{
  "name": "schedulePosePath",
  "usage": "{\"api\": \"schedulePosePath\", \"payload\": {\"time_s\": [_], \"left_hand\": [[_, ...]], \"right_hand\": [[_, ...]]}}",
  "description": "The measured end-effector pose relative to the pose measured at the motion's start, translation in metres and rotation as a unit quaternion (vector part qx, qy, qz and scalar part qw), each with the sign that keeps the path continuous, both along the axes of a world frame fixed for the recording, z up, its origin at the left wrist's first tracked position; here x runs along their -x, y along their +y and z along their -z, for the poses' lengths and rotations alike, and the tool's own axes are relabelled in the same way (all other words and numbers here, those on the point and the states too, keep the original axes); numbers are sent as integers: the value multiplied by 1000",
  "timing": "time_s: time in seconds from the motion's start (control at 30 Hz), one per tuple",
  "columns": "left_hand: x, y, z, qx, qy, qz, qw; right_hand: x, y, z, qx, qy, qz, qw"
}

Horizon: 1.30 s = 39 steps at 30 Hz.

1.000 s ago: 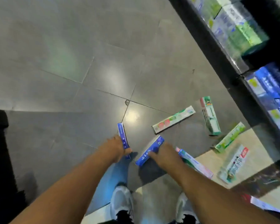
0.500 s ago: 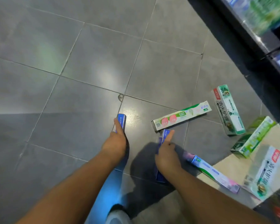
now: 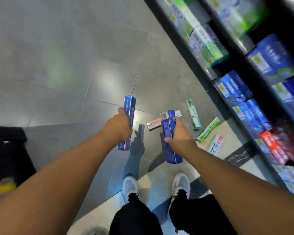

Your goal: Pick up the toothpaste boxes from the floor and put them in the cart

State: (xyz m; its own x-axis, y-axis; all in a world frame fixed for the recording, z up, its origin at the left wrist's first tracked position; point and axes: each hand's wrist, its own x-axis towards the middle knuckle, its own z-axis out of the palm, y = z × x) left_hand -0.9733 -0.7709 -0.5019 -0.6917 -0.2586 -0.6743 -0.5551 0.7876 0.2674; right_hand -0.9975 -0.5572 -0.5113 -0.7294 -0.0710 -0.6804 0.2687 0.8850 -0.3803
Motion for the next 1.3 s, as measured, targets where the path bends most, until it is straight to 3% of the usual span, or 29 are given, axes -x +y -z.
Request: {"api": "schedulePosePath", "payload": {"time_s": [0.23, 0.5, 0.73, 0.93, 1.3], "left_hand": [[15, 21, -268, 4, 51, 100, 994], [53, 72, -458, 44, 140, 257, 955], [47, 150, -524, 46, 174, 330, 927], [16, 276, -537, 27, 170, 424, 889], [-122, 571, -538, -48, 163, 607, 777]], "right_hand": [[9, 12, -263, 29, 76, 18, 996], [-12, 90, -434, -24, 131, 108, 985], [-61, 161, -495, -35, 149, 180, 972], [-126, 263, -523, -73, 169, 235, 954], [-330, 495, -536, -165, 155, 456, 861]]}}
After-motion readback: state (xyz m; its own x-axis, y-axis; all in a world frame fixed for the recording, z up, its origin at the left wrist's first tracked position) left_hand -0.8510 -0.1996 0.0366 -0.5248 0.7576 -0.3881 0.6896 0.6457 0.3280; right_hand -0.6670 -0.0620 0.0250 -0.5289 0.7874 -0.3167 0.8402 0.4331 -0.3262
